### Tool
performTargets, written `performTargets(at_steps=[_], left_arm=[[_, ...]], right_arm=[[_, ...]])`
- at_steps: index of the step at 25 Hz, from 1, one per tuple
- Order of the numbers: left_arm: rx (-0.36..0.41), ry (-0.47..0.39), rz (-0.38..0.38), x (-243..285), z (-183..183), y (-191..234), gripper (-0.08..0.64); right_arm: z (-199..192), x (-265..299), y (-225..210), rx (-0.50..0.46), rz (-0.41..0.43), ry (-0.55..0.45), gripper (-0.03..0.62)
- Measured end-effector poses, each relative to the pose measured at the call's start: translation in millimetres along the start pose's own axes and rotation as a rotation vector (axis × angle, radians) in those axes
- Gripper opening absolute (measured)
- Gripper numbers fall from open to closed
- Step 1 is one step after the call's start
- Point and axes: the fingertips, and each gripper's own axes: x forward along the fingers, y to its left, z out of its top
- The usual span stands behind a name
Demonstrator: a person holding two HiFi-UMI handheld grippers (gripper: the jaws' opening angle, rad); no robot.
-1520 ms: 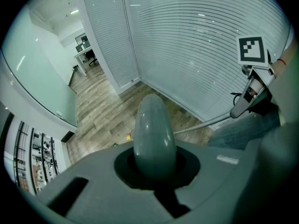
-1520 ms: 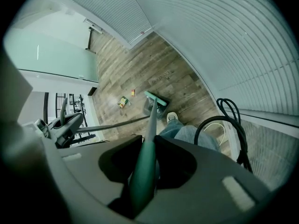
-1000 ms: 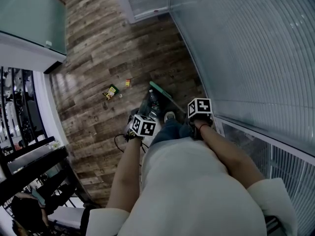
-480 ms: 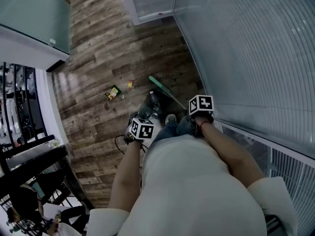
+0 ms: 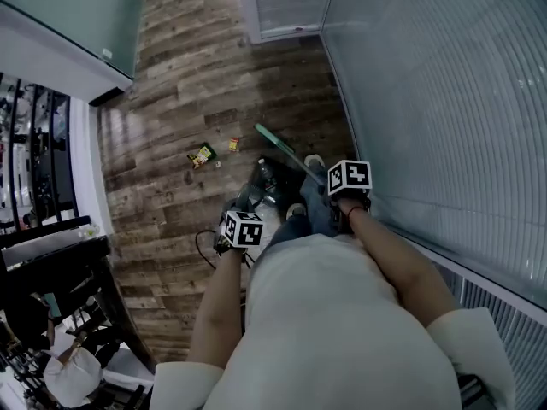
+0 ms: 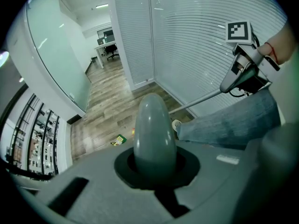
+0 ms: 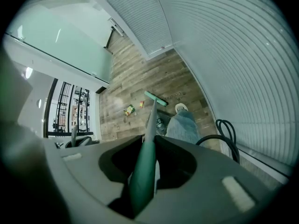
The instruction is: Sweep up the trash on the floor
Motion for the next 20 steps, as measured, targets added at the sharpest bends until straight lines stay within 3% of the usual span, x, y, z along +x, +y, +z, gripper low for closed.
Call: performTargets(at_steps=[8,12,20], left_arm=[[-0.052,0.030,0.085,-6,-9,29,0.009],[-0.126,0.032,0.124,-9,-15,44,0.009],[-0.294,0.047,0.184,-11,-18,65,0.009]], right_arm=[[25,8,16,-0.056,0.006,0.032,0.098],[37,16,28,-0.103,0.020,0.057,0.098],[90,24,60,-0.298,-0.001,0.112,0.098]])
